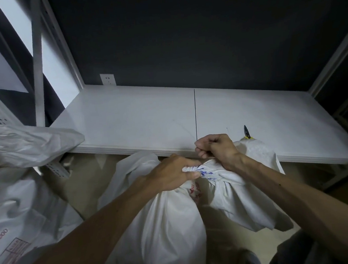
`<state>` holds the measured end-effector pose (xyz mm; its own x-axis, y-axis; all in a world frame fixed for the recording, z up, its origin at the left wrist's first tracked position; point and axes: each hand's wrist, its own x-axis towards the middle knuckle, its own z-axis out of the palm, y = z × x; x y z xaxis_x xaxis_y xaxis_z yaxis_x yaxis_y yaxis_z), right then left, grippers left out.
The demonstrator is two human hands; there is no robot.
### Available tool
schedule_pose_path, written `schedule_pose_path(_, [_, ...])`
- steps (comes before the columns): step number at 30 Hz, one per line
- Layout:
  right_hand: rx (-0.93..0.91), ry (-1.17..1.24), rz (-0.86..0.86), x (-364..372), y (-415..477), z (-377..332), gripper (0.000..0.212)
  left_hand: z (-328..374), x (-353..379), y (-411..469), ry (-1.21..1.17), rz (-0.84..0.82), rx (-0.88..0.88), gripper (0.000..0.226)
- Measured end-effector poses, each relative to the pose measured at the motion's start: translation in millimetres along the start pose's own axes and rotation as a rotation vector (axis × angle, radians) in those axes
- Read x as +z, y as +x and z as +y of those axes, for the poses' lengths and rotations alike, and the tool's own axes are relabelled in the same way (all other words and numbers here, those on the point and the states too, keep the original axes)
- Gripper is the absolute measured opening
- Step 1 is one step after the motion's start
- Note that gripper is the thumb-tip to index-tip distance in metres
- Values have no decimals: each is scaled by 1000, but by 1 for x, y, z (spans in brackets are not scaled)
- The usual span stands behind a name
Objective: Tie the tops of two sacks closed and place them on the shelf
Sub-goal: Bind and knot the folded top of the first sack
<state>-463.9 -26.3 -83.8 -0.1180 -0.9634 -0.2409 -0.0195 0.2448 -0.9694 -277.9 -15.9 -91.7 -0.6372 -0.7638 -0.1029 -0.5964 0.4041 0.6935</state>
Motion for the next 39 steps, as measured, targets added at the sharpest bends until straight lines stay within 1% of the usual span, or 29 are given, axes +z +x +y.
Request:
schedule_pose_path(3, [62,76,-3,-1,-1,-2,8,1,1,0,-8,8,1,33])
schedule_pose_path(5, [91,30,-20,-3,0,-3,5,1,2,1,-3,8,12,33])
schedule_pose_path(8, [84,-79,-20,-3,1,-2,1,2,0,4,-17,-34,18,29])
schedule_pose_path(11, [51,-134,-61,-2,-1,-4,9,5,-3,6,-13,-48,13,29])
schedule_pose_path(15, [7,-310,-81,-5,2,-5,22,5,-1,5,-18,28,23,30])
schedule_pose_path(18, [15,-396,-164,-11,1,-8,14,0,2,6,-102,79,-28,28])
schedule_pose_path(20, [4,-429,-219,-13,-3,-10,9,1,3,8,-128,87,-63,33])
schedule_pose_path(23, [1,-495,-227,-12,-5,-10,6,3,2,10,-151,94,-117,42])
schedule_pose_path(25, [-1,-560,-231,-13,-5,-11,11,3,1,12,-177,92,-154,47])
schedule_pose_path(27, [1,-622,-280,-16,-5,-15,16,1,0,14,-203,101,-168,48])
schedule_pose_path(30, [58,-718,-381,-20,-4,-17,21,-1,-1,17,-262,102,-160,46])
schedule_pose_path(33, [124,-735,-445,-20,-3,-16,27,0,-3,17,-291,88,-154,41])
schedule_pose_path(35, [143,-744,-463,-20,-4,-17,38,0,-3,18,-310,87,-159,37])
schedule_pose_path(39, [147,-919,-514,-20,-7,-25,60,1,-4,17,-347,83,-157,28])
